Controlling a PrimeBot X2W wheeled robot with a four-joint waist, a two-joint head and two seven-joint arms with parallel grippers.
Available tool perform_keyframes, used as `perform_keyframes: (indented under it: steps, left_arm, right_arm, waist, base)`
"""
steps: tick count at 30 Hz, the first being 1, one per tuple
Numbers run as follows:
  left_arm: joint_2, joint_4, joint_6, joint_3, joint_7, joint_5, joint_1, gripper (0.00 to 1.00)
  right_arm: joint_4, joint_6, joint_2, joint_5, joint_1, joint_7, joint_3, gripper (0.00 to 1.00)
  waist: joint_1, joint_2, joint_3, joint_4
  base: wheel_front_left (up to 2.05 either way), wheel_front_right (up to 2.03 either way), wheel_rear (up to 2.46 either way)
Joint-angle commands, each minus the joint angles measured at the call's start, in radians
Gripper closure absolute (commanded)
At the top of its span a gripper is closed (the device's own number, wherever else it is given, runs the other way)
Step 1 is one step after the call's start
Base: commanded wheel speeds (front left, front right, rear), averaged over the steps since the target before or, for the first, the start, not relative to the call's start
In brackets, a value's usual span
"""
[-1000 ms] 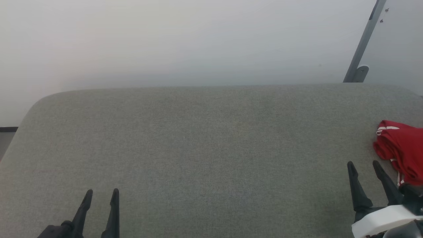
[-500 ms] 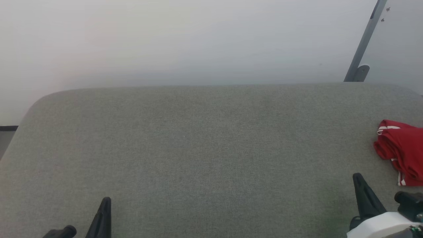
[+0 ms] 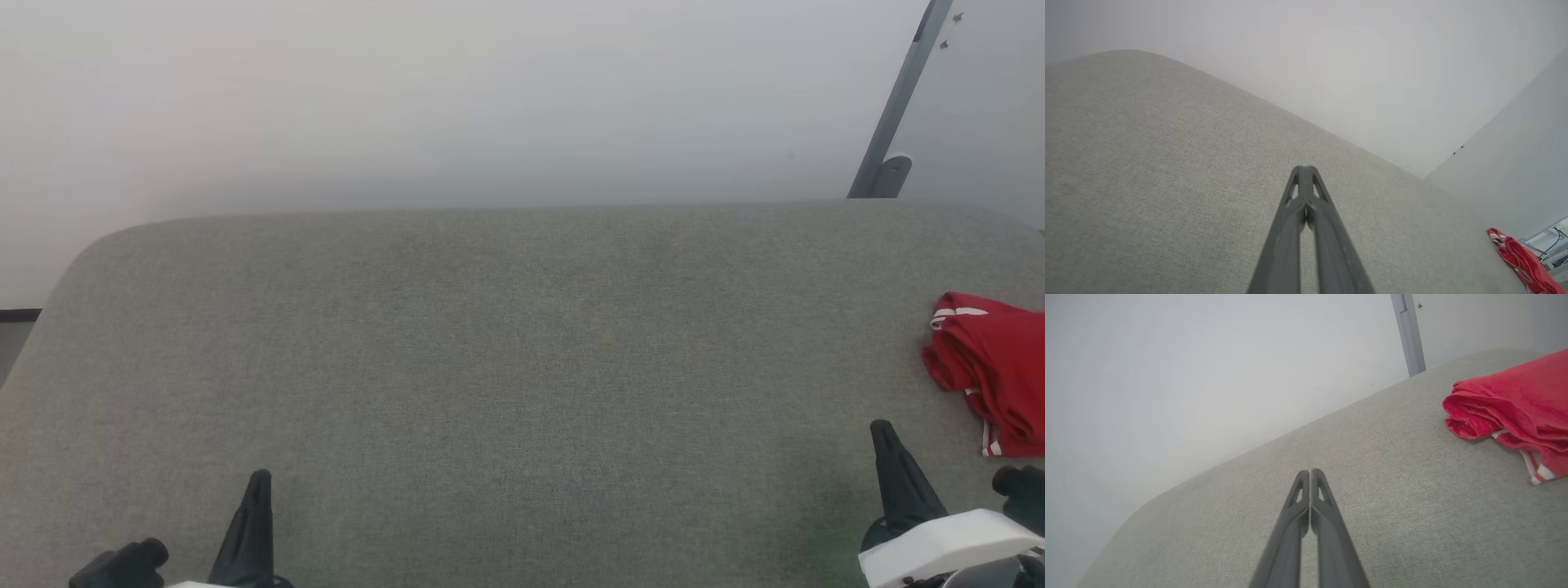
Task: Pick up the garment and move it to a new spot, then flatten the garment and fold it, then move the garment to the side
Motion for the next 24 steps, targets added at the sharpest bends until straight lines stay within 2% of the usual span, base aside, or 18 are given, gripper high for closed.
perform_keyframes:
  steps: [1, 24]
  left_arm:
    - [0.003, -0.007, 0.0, 0.007, 0.009, -0.036, -0.031, 1.0]
    - [-0.018, 0.027, -0.001, 0.019, 0.099, -0.349, -0.103, 1.0]
  right_arm:
    - [-0.009, 0.0, -0.002, 0.036, -0.031, 0.007, -0.007, 1.0]
    - [0.006, 0.0, 0.035, 0.339, -0.071, 0.079, -0.026, 1.0]
  waist:
    - [0.0, -0.0001, 0.001, 0.0]
    - [0.0, -0.0001, 0.011, -0.006]
  base:
    - [0.0, 0.0, 0.0]
    - [0.0, 0.0, 0.0]
